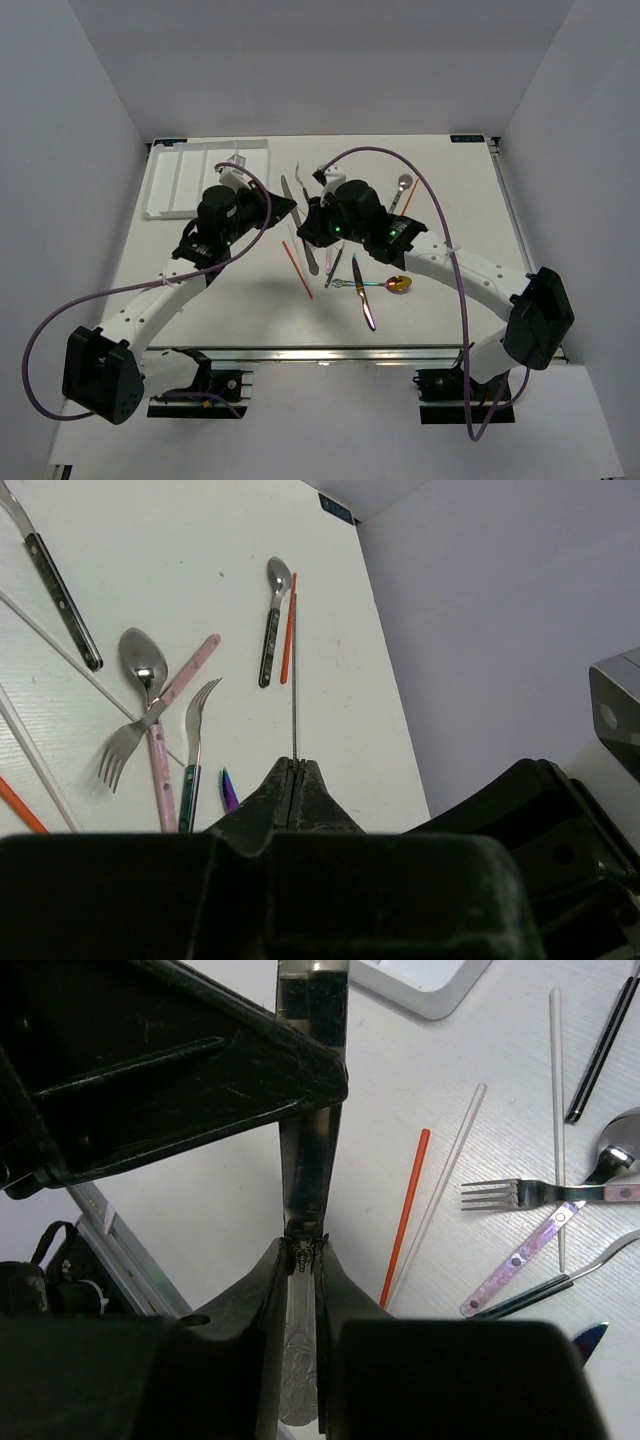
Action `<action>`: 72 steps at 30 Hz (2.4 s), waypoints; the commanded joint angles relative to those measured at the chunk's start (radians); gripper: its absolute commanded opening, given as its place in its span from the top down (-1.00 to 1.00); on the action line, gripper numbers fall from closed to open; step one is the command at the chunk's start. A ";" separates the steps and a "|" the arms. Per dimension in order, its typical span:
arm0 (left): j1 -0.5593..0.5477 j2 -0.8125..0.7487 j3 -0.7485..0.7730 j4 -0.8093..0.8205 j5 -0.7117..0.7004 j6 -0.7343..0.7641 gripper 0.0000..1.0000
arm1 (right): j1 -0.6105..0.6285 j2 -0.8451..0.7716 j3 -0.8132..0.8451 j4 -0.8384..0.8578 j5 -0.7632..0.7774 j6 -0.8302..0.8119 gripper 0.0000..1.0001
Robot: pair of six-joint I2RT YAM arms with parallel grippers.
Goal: Sort the eating utensils into containers
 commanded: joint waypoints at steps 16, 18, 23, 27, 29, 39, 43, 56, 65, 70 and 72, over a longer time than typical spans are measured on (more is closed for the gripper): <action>0.086 0.252 0.449 -0.273 -0.481 0.448 1.00 | -0.213 -0.289 -0.215 0.120 0.138 0.018 -0.79; 0.138 0.336 0.499 -0.213 -0.471 0.524 1.00 | -0.238 -0.329 -0.244 0.090 0.135 -0.011 -0.79; 0.269 0.619 0.749 -0.136 -0.274 0.569 1.00 | -0.247 -0.385 -0.281 0.024 0.142 -0.055 -0.79; 0.292 0.833 0.963 -0.162 -0.163 0.638 1.00 | -0.250 -0.431 -0.338 0.030 0.116 -0.063 -0.79; 0.295 0.920 1.039 -0.161 -0.156 0.635 1.00 | -0.252 -0.431 -0.354 0.033 0.110 -0.067 -0.79; 0.301 1.002 0.998 -0.126 -0.187 0.614 1.00 | -0.254 -0.346 -0.327 0.039 0.066 -0.069 -0.79; 0.304 1.020 1.009 -0.184 -0.234 0.589 0.65 | -0.255 -0.313 -0.292 0.024 0.069 -0.074 -0.79; 0.310 0.925 1.006 -0.250 -0.239 0.502 -0.46 | -0.289 -0.259 -0.262 0.001 0.124 -0.103 -0.79; 0.309 0.571 0.838 -0.572 -0.294 0.275 -0.96 | -0.388 -0.026 -0.138 -0.185 0.211 -0.155 -0.79; 0.295 0.294 0.457 -0.610 -0.400 0.310 -0.97 | -0.396 0.046 -0.108 -0.219 0.167 -0.130 -0.57; 0.287 0.246 0.361 -0.645 -0.407 0.353 -0.96 | -0.392 0.051 -0.124 -0.217 0.142 -0.126 -0.46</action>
